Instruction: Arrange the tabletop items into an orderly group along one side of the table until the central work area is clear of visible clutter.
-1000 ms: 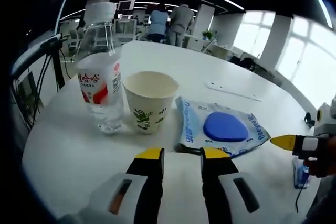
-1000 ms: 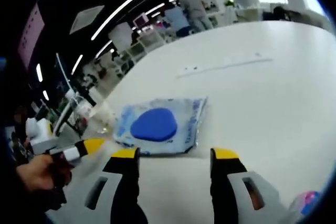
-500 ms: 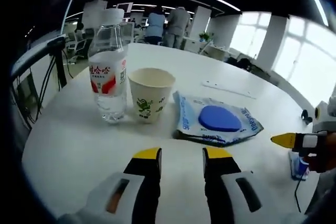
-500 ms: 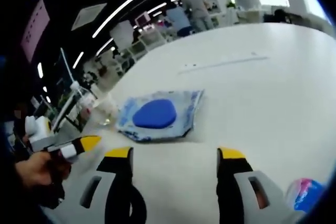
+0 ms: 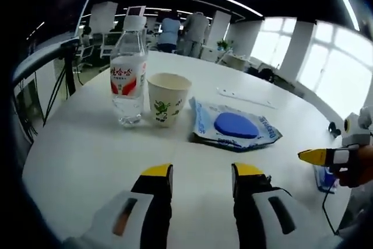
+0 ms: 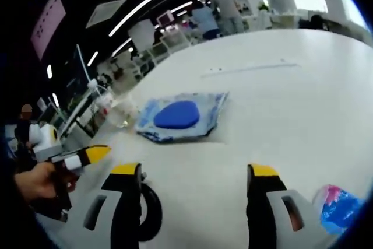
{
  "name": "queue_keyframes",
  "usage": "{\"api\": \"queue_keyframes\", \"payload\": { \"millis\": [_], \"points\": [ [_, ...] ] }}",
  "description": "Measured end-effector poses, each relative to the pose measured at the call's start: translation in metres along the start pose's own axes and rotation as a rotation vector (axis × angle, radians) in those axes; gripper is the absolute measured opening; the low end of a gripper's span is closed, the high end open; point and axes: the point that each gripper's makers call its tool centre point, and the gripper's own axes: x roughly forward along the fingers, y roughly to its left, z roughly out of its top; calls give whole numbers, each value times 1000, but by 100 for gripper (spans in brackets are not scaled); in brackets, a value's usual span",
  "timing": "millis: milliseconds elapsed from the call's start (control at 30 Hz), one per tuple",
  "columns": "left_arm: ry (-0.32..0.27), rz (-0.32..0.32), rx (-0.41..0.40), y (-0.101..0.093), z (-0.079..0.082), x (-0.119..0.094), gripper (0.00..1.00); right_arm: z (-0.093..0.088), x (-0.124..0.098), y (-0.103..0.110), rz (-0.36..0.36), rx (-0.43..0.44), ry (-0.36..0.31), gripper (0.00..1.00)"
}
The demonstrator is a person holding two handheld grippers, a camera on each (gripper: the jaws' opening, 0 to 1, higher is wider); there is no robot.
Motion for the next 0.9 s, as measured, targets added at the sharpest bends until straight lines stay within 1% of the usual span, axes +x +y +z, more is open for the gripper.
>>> {"api": "queue_keyframes", "payload": {
  "millis": [133, 233, 400, 533, 600, 733, 900],
  "points": [
    [6, -7, -9, -1, -5, -4, 43, -5, -5, 1, 10, -18, 2, 75],
    [-6, -19, -9, -3, -4, -8, 45, -6, -9, 1, 14, -29, -8, 78],
    [-20, -34, -5, -5, -3, -14, 49, -12, -16, 2, 24, -63, -1, 82],
    [-29, -50, -3, -10, -3, -19, 51, -13, -20, 4, 38, -53, -18, 86],
    [-27, -60, -20, -13, -6, -20, 52, -13, -22, 7, 46, -61, -22, 87],
    [-17, -77, -18, -22, -14, -25, 54, -12, -27, 13, 64, -74, -30, 90],
    [-26, -113, -5, -33, -14, -34, 58, -11, -35, 17, 79, -99, -42, 92]
  ]
}}
